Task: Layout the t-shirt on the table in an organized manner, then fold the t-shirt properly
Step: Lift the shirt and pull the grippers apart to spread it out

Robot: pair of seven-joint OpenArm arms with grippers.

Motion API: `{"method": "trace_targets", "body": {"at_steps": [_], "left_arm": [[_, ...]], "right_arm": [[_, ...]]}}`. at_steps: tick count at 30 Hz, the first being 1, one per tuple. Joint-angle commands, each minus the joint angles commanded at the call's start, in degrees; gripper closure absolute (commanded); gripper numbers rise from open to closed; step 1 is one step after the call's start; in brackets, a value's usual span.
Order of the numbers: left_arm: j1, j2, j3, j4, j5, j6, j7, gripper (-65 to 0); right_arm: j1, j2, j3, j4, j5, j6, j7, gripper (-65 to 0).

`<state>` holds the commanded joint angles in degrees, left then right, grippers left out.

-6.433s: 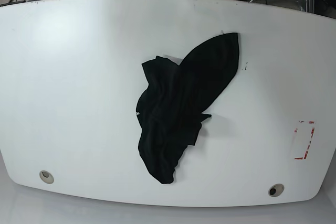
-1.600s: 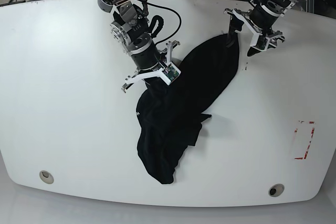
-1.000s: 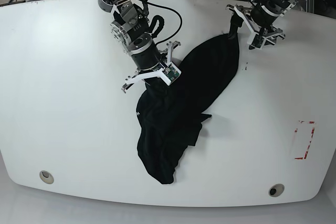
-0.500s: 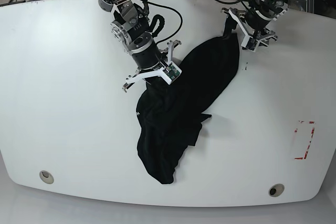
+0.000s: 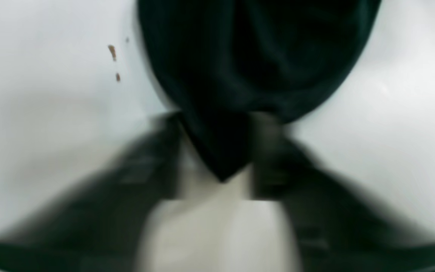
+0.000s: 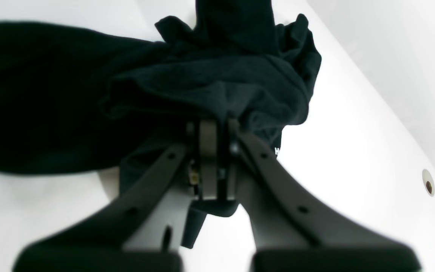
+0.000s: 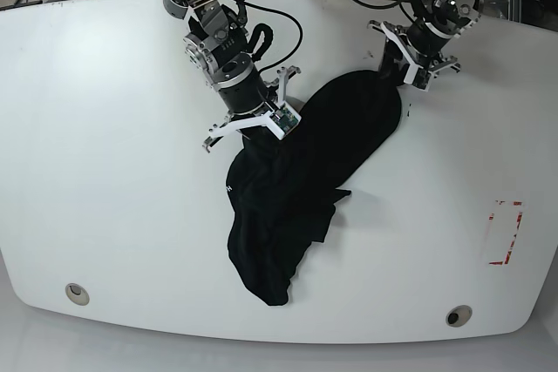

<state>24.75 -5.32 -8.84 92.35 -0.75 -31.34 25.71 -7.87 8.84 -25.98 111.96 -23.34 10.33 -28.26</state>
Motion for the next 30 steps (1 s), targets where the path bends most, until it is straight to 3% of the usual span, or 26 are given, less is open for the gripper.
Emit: {"method": "trace_targets", "body": {"at_steps": [4, 12, 19, 30], "left_arm": [[-0.6, 0.3, 0.1, -1.1, 3.3, -0.3, -0.1, -1.7], [-1.9, -0.1, -0.2, 6.2, 3.3, -0.4, 0.0, -0.4], [-6.0, -5.2, -2.7, 11.0, 3.4, -0.4, 0.1, -0.3], [-14.0, -8.1, -9.1, 14.6, 3.3, -0.4, 0.8, -0.3]], "right_arm": [[0.0, 0.0, 0.0, 0.9, 0.0, 0.0, 0.0, 0.0], [0.6, 0.1, 1.3, 2.8, 0.1, -0.09, 0.3, 0.0], [3.3, 0.0, 8.2, 2.6, 0.4, 0.44, 3.3, 0.0], [7.9, 5.2, 15.6, 2.5, 12.7, 0.44, 3.0, 0.0]]}}
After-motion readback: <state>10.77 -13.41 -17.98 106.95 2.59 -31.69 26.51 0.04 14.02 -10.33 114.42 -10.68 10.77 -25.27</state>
